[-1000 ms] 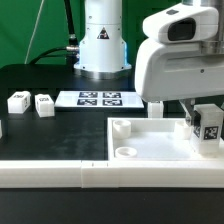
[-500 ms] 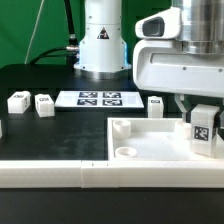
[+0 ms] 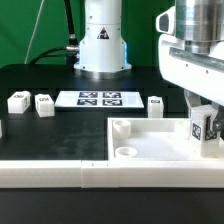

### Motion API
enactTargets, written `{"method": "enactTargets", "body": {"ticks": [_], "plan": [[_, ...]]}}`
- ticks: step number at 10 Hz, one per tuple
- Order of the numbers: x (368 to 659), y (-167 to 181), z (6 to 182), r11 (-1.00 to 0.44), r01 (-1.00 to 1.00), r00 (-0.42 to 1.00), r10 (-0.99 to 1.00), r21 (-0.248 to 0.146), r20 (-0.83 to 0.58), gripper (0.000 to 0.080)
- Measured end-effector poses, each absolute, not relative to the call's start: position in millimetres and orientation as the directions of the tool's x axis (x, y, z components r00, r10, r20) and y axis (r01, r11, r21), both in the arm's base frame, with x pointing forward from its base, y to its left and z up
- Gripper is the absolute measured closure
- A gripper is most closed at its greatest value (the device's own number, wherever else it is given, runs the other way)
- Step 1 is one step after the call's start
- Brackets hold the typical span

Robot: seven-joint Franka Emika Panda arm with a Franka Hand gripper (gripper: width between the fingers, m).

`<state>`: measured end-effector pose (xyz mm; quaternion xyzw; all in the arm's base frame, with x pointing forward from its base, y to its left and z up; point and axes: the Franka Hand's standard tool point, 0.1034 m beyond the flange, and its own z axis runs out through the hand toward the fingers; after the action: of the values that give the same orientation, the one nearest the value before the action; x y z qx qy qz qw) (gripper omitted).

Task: Assemble one leg

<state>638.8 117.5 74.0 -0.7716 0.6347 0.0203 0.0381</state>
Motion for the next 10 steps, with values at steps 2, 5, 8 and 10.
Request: {"method": "enactTargets", "body": {"ticks": [2, 5, 8, 10], "plan": [[638.8, 117.7, 74.0, -0.123, -0.992, 0.125, -0.988, -0.028, -0.089, 0.0506], [638.9, 118.9, 74.1, -0.213, -0.976, 0.216, -0.972, -0.037, -0.087, 0.0211], [638.4, 123.6, 73.9, -0.518, -0.853, 0.521, -0.851, -0.061, -0.066, 0.0155], [639.9, 125.2, 74.3, -0.704, -0.706, 0.708, -0.705, -0.074, -0.039, 0.0151]]}}
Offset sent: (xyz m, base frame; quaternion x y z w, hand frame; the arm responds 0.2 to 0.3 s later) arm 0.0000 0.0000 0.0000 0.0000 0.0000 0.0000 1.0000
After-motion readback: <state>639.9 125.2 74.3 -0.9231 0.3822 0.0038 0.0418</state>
